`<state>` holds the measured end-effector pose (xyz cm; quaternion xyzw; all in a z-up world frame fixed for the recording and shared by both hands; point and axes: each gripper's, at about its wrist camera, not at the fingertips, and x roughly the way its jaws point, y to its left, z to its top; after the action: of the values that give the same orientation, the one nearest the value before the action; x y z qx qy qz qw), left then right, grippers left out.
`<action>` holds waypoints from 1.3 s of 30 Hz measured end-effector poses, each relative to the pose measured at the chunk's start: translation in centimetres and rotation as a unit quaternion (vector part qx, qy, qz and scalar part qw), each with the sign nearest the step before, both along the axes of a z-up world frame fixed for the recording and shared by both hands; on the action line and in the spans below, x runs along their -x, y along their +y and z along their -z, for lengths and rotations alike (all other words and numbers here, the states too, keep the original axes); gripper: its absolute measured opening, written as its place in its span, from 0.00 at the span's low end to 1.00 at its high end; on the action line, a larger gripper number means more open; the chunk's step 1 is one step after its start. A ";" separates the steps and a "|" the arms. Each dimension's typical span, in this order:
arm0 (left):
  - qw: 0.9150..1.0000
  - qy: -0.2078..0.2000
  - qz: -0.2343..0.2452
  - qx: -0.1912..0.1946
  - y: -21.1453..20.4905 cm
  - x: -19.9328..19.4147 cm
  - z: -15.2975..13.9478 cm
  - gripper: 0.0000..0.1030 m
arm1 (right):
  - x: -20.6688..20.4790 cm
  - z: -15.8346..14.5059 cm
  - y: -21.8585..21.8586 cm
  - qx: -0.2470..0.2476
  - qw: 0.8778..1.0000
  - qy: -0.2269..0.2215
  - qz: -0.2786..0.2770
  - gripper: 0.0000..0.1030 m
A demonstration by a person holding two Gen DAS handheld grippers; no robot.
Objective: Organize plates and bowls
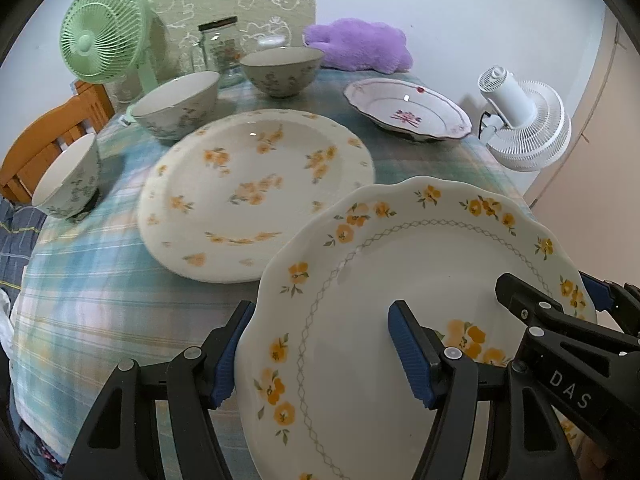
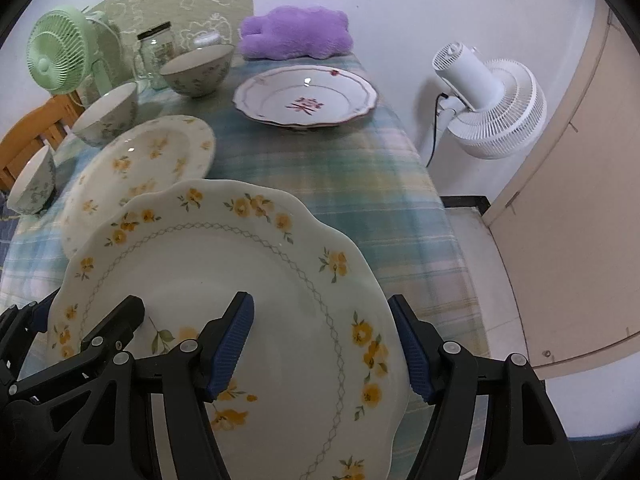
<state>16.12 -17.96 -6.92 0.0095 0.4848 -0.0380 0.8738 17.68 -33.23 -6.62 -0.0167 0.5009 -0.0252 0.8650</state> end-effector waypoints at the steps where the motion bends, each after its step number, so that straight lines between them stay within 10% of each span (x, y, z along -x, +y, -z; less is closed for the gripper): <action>1: 1.000 0.003 0.001 0.000 -0.4 -0.1 0.2 0.66 | -0.2 0.2 -0.5 0.000 1.000 0.003 0.001 0.71; 25: 0.999 0.045 -0.023 -0.018 -3.3 -1.7 2.4 0.69 | -2.5 3.3 -3.7 -0.021 0.998 0.049 -0.020 0.70; 39: 1.000 0.021 -0.006 -0.003 -1.1 -0.9 -1.1 0.82 | -0.8 -0.7 -2.7 -0.015 1.000 0.017 0.006 0.72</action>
<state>17.00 -19.06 -5.85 0.0080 0.5035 -0.0312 0.8634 18.50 -35.95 -5.87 -0.0016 0.5158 -0.0226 0.8564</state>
